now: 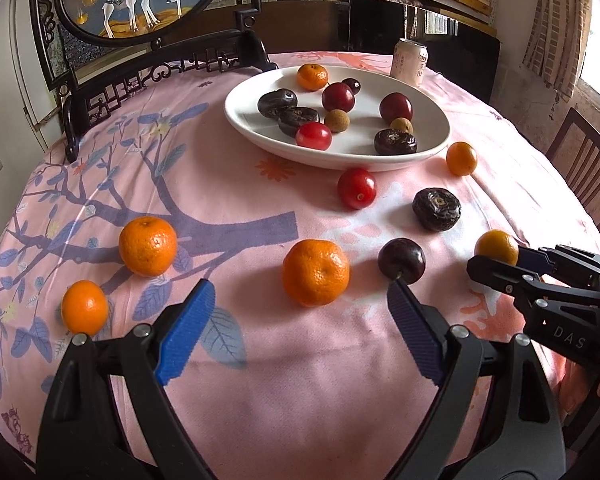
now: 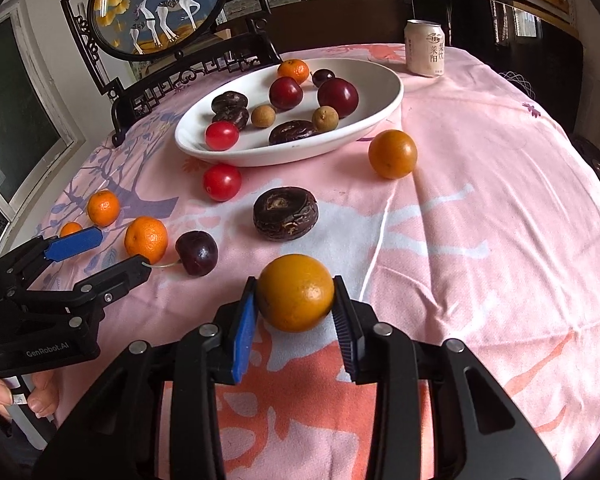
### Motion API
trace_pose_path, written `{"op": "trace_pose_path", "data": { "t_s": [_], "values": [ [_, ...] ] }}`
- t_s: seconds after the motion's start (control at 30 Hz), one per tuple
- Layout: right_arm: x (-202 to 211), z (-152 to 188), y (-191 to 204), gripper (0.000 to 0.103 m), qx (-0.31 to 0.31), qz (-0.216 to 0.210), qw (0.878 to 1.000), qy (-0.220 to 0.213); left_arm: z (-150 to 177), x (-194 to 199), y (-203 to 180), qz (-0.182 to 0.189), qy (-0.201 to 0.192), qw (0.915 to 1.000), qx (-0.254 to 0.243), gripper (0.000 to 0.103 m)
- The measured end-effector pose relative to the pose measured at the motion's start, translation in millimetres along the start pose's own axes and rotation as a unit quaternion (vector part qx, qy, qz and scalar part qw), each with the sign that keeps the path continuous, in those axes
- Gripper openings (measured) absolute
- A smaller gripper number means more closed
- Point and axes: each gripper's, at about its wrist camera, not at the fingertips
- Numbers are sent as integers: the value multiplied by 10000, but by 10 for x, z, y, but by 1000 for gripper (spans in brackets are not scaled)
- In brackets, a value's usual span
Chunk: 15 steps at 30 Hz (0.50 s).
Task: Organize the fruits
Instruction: 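Grasp the orange with the right gripper while the left gripper grasps a tangerine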
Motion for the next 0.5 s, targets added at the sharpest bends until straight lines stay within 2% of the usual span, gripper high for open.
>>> {"op": "trace_pose_path", "data": {
  "t_s": [0.1, 0.17, 0.2, 0.27, 0.37, 0.4, 0.47, 0.5],
  "values": [
    [42, 2, -19, 37, -41, -10, 10000, -63, 7, -65, -17, -7, 50, 10000, -35, 89],
    [81, 2, -26, 37, -62, -57, 9999, -117, 9, -138, -46, -77, 132, 9998, -103, 82],
    [96, 2, -22, 37, -58, -79, 9999, -137, 9, -183, -64, -114, 199, 9996, -164, 74],
    [116, 5, -14, 37, -53, -129, 9998, -148, -8, -216, -75, -112, 206, 9996, -157, 71],
    [132, 10, -7, 37, -50, -202, 9997, -149, -45, -246, -100, -37, 179, 9997, -157, 62],
    [136, 9, -6, 37, -45, -200, 9997, -161, -49, -248, -113, -27, 154, 9997, -174, 57],
    [134, 9, -18, 36, -56, -158, 9997, -168, -55, -236, -148, 19, 115, 9997, -222, 39],
    [129, 8, -30, 36, -80, -143, 9997, -165, -56, -232, -156, 34, 116, 9997, -229, 37]
  ]
}}
Point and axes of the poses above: each gripper's, at about its wrist camera, not at the fingertips, and x roughly against the way its jaws point, y to its left, z to its underside, and after that the axes turned 5 degrees about y, right-handed
